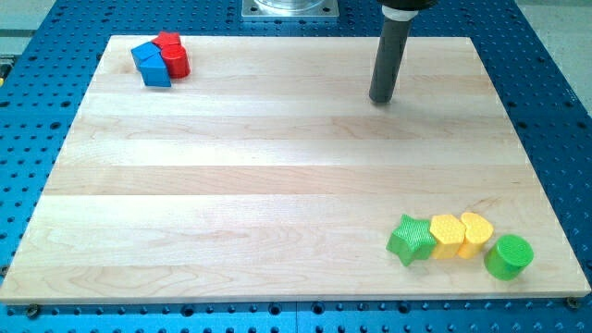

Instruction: Point your arm at the center of the board

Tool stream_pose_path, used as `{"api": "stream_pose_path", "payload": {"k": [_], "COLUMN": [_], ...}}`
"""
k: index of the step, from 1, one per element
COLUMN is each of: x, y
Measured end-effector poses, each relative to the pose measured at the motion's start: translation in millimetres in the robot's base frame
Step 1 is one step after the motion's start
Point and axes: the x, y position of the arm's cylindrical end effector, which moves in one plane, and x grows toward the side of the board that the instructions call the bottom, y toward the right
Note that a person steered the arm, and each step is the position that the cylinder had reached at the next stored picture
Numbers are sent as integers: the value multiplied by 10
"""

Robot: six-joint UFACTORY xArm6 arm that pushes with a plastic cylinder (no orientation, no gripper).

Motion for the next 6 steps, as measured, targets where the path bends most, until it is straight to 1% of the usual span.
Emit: {"api": "stream_pose_path", "payload": {"k": [6], "x": [49], "y": [-5]}}
